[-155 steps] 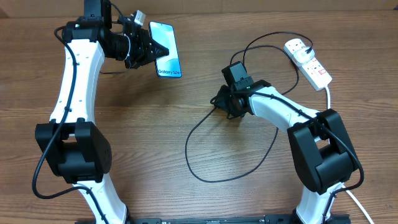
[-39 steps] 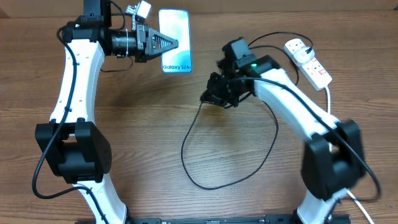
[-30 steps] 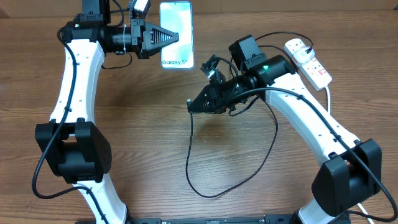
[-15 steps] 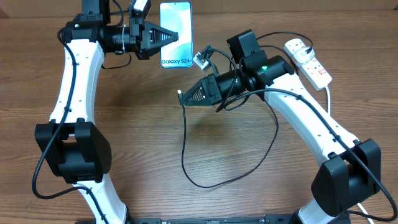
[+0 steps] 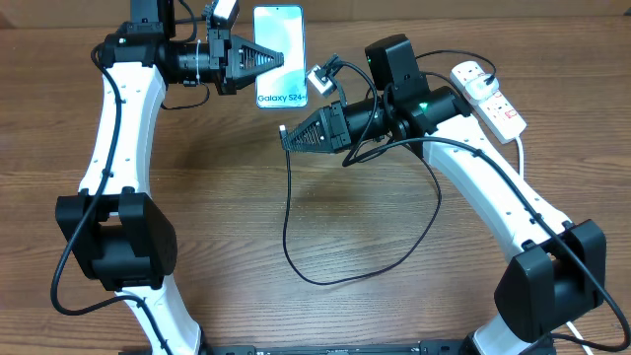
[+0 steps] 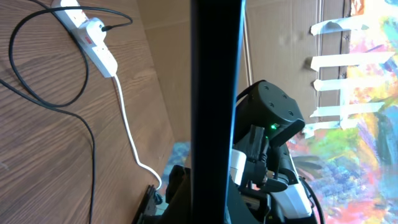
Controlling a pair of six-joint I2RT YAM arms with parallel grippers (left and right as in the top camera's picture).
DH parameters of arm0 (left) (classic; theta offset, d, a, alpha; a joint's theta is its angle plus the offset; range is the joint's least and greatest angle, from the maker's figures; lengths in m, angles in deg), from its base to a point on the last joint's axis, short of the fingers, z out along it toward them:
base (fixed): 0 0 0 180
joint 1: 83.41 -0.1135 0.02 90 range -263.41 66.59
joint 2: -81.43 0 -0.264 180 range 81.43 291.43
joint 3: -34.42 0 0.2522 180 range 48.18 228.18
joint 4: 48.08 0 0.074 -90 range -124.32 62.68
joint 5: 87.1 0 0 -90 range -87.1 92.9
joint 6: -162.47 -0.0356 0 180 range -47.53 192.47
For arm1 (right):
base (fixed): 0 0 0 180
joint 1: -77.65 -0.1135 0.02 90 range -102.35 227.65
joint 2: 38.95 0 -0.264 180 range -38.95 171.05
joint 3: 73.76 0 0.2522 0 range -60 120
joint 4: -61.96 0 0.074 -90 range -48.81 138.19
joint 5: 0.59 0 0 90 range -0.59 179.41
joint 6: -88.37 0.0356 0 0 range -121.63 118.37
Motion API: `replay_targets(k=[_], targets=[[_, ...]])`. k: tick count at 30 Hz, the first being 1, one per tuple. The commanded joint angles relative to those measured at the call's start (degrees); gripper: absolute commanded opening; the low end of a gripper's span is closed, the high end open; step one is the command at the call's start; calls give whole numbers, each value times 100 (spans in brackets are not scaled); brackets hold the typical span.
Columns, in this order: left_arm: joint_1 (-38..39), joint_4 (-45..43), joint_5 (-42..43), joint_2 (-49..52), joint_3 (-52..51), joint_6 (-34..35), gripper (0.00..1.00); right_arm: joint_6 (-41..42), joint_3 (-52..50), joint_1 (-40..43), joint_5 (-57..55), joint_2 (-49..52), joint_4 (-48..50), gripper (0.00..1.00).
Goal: Plug charger to phone and switch on socket
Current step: 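Lift the plug up to the phone's bottom port with the right gripper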
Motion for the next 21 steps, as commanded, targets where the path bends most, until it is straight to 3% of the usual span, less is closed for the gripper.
replay_targets(k=[1, 21], targets=[[7, -24, 83, -28, 50, 55, 4, 323, 105, -4, 96, -127, 273, 4], [11, -24, 205, -28, 50, 50, 4, 660, 105, 48, -345, -127, 584, 4]])
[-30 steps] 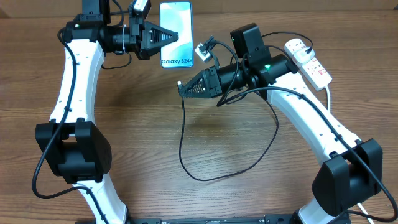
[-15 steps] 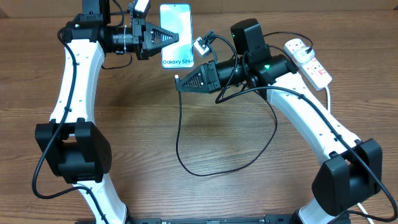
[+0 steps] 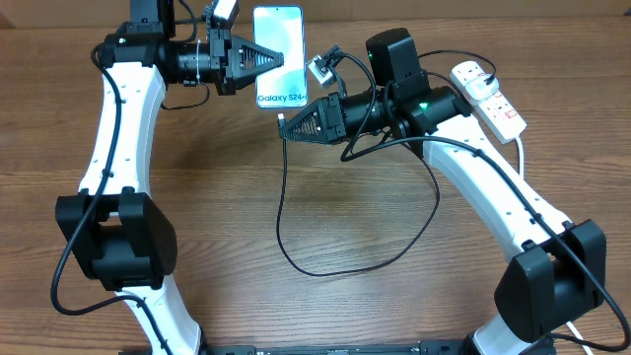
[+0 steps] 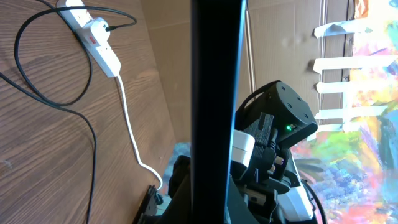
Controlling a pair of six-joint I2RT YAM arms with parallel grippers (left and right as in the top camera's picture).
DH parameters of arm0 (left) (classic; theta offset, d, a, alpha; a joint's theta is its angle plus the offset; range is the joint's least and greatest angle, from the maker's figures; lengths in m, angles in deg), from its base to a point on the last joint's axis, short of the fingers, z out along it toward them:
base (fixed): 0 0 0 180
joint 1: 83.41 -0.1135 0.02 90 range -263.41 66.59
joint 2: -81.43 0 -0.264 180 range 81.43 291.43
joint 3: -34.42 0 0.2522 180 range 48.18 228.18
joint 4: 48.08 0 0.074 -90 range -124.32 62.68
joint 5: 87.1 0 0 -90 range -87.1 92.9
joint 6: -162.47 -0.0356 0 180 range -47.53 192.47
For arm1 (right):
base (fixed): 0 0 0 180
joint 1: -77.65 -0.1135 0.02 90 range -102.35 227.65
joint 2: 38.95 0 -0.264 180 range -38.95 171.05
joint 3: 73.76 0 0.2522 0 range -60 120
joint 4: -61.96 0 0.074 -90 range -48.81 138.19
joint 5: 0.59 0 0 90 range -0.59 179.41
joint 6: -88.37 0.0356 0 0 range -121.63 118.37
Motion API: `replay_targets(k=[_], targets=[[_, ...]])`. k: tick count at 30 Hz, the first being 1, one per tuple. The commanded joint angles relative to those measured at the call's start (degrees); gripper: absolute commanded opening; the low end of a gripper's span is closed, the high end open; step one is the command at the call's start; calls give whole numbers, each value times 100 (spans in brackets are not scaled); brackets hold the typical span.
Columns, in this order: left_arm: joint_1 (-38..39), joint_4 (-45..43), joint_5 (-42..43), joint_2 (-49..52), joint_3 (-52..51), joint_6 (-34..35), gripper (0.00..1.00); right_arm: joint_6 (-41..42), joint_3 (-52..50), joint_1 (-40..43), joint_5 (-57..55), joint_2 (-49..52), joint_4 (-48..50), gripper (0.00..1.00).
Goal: Plug charger to phone and switch on socket
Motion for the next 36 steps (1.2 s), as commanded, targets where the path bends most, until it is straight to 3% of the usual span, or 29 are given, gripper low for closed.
replay_targets(k=[1, 36], targets=[[11, -26, 264, -28, 50, -9, 4, 111, 105, 42, 114, -127, 46, 4], [13, -24, 269, -28, 50, 42, 4, 511, 105, 55, 219, -125, 442, 4]])
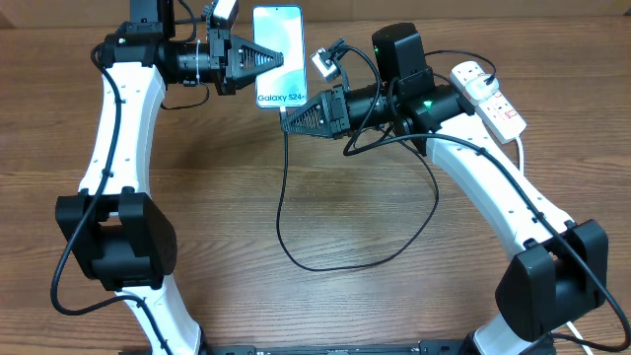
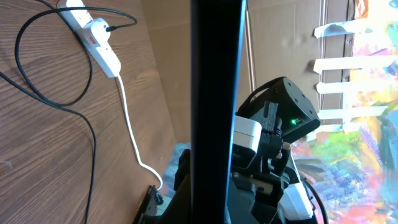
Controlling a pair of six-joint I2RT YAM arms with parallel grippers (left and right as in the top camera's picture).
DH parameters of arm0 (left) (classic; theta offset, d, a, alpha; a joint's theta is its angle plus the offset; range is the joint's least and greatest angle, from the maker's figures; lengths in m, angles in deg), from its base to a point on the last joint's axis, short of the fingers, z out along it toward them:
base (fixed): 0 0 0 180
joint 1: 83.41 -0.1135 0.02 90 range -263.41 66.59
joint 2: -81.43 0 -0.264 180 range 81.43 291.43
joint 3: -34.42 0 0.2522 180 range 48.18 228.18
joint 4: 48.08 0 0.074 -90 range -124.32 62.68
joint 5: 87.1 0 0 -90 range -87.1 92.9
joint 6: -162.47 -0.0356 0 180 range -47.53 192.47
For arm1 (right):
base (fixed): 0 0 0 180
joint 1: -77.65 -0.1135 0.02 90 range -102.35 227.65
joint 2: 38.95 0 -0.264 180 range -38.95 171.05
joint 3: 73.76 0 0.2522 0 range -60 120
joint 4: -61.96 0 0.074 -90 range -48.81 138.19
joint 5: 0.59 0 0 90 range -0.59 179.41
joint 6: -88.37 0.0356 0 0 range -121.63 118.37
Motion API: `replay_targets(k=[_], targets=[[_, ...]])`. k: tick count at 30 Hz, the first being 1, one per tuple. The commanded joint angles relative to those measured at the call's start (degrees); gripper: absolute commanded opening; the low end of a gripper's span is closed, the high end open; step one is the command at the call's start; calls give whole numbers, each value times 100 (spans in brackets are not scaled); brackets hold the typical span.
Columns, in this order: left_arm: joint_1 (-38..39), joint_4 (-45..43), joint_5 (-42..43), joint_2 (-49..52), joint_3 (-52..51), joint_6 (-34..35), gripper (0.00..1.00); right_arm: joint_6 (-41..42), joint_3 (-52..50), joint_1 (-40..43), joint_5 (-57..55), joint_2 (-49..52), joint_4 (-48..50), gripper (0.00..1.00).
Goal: Plug charger to phone and switch on socket
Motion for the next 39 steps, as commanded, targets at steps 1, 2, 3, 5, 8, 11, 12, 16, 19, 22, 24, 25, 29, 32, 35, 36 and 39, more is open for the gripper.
replay_targets(k=[1, 2, 3, 5, 8, 11, 12, 16, 19, 22, 24, 25, 29, 32, 35, 36, 39], targets=[[15, -17, 273, -28, 50, 39, 4, 57, 105, -42, -15, -120, 52, 4], [15, -17, 273, -28, 50, 61, 4, 57, 105, -42, -50, -120, 46, 4], [13, -17, 275, -28, 50, 81, 4, 57, 105, -42, -87, -120, 31, 4], [13, -17, 313, -28, 50, 81, 4, 57, 105, -42, -122, -120, 28, 4], [13, -15, 310, -28, 50, 157, 4, 59, 103, -42, -122, -120, 28, 4], [13, -17, 310, -28, 50, 184, 4, 59, 105, -42, -122, -120, 28, 4], [13, -17, 313, -28, 50, 184, 4, 59, 105, -42, -122, -120, 31, 4], [15, -17, 310, -28, 50, 184, 4, 59, 105, -42, -122, -120, 31, 4], [13, -17, 310, -28, 50, 184, 4, 59, 105, -42, -122, -120, 33, 4], [13, -17, 310, -28, 50, 181, 4, 59, 105, -42, -122, -120, 55, 4], [13, -17, 313, -28, 50, 177, 4, 61, 105, -42, -122, -120, 66, 4], [13, -17, 313, -28, 50, 175, 4, 63, 105, -42, -122, -120, 83, 4], [15, -17, 317, -28, 50, 160, 4, 168, 105, -42, -127, -120, 229, 4], [15, -20, 426, -28, 50, 160, 4, 186, 105, -42, -127, -120, 289, 4], [15, -17, 466, -28, 50, 160, 4, 299, 105, -42, -162, -120, 334, 4], [15, -17, 466, -28, 50, 160, 4, 299, 105, -42, -168, -120, 350, 4], [15, -17, 466, -28, 50, 157, 4, 297, 105, -42, -168, -120, 382, 4]])
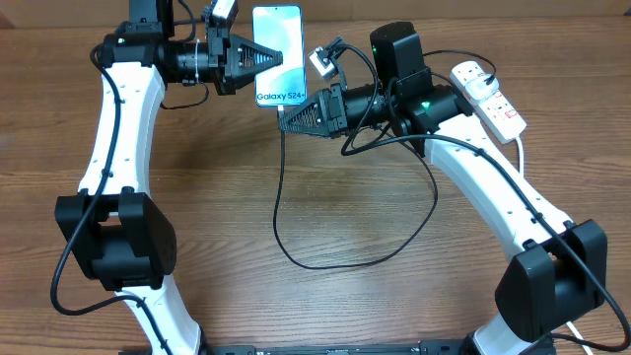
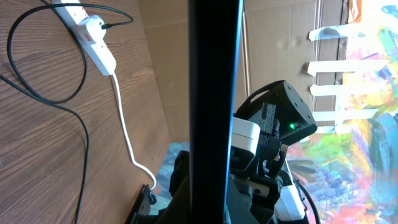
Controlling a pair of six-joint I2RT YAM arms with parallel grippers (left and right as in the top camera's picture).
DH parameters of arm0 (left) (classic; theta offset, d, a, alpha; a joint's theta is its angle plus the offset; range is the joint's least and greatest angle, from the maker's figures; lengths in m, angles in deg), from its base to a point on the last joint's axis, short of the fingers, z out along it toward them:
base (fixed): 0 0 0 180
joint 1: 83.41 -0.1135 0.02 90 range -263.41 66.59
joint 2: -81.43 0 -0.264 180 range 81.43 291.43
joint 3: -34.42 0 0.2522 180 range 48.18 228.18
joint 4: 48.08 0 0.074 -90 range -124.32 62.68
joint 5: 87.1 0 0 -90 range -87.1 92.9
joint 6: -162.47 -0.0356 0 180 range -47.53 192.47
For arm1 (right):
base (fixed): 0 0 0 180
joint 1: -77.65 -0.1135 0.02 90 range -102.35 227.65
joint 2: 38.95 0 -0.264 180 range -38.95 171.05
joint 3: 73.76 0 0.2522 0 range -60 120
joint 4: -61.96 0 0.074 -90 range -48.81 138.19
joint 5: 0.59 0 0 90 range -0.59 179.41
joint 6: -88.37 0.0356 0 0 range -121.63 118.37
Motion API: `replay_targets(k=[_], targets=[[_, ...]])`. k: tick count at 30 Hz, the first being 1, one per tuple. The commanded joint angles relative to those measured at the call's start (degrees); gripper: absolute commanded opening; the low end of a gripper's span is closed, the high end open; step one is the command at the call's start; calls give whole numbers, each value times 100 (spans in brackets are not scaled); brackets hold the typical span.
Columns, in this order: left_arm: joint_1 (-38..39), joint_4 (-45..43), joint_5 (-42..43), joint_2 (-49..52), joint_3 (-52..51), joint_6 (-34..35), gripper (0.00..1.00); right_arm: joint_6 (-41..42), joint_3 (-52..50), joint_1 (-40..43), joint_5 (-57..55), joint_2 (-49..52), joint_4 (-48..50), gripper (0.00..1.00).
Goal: Plug charger to phone and switch on socket
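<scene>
The phone point(image 1: 280, 30), its screen lit and reading "Galaxy S24+", is held off the table at the back. My left gripper point(image 1: 280, 58) is shut on it from the left. In the left wrist view the phone point(image 2: 214, 93) shows only as a dark vertical bar. My right gripper point(image 1: 283, 122) is shut on the plug end of the black charger cable point(image 1: 279, 202), right under the phone's bottom edge. Whether the plug sits in the port cannot be told. The white socket strip point(image 1: 490, 95) lies at the back right, with the cable's adapter plugged in.
The black cable hangs from the plug and loops over the middle of the wooden table point(image 1: 217, 197) before running back to the strip. The socket strip point(image 2: 94, 38) and its white lead point(image 2: 124, 130) show in the left wrist view, with the right arm point(image 2: 277, 124) behind the phone.
My right gripper with the plug has shifted slightly left and up, closer under the phone's bottom edge. The phone has shifted a touch to the left. The left gripper still holds it.
My left gripper held the phone at the back throughout. My right gripper, shut on the plug, was below and right of the phone. At each later moment it stood higher and closer, and now its tip is at the phone's bottom edge.
</scene>
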Motion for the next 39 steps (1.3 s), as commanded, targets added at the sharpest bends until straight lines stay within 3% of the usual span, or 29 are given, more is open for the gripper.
replay_targets(k=[1, 27, 39], targets=[[17, 4, 372, -28, 50, -13, 4, 55, 105, 2, -129, -120, 146, 4], [13, 4, 476, -28, 50, -11, 4, 79, 105, 127, -291, -120, 13, 4], [13, 9, 479, -28, 50, -9, 4, 527, 105, 127, -627, -120, 385, 4]])
